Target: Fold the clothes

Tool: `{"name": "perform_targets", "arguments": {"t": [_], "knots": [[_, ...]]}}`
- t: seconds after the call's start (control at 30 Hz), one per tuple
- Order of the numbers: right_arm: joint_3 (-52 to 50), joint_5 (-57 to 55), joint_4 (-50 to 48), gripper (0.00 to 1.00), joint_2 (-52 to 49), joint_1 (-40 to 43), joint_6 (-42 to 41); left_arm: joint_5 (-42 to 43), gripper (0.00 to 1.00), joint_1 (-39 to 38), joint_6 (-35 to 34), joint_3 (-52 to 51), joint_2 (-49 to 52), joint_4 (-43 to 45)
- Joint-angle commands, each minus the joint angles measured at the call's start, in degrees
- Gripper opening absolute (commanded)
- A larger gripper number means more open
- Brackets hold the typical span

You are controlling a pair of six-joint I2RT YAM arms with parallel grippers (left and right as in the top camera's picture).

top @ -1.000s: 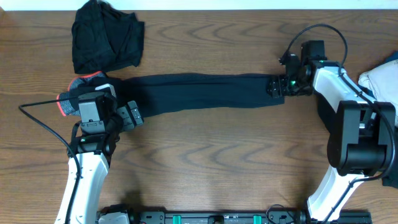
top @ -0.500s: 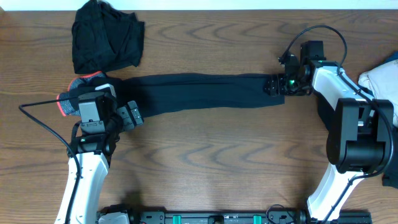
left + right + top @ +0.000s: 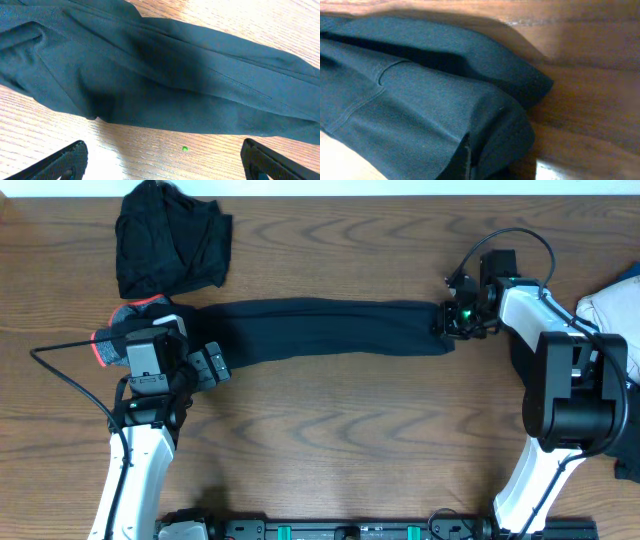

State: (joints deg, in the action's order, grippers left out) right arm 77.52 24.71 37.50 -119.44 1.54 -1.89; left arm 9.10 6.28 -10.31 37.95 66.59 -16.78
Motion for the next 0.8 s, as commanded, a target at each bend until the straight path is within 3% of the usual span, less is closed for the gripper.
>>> {"name": "perform_targets", "arguments": {"t": [0.0,0.33,0.53,0.77], "knots": [[-0.68,-2.34,1.11,0.01,-2.03,-0.31,-1.29,0.76,0.98,0.0,0.37,0.55,-0.37,-0.37],[8.33,-14.45,12.17,0.01,2.12,3.8,-3.34,0.79,0.98,0.0,0.37,0.55,-0.37,-3.76],[14.51,-18.75,19.91,0.01,2.21,7.15,0.26,0.76,0.98,0.02,0.37,0.55,-0.37,-3.32],[22.45,-27.69,26.93,0.01,2.21,6.19,0.22,0.76,0.98,0.02,0.37,0.55,-0.37,-3.3]]}}
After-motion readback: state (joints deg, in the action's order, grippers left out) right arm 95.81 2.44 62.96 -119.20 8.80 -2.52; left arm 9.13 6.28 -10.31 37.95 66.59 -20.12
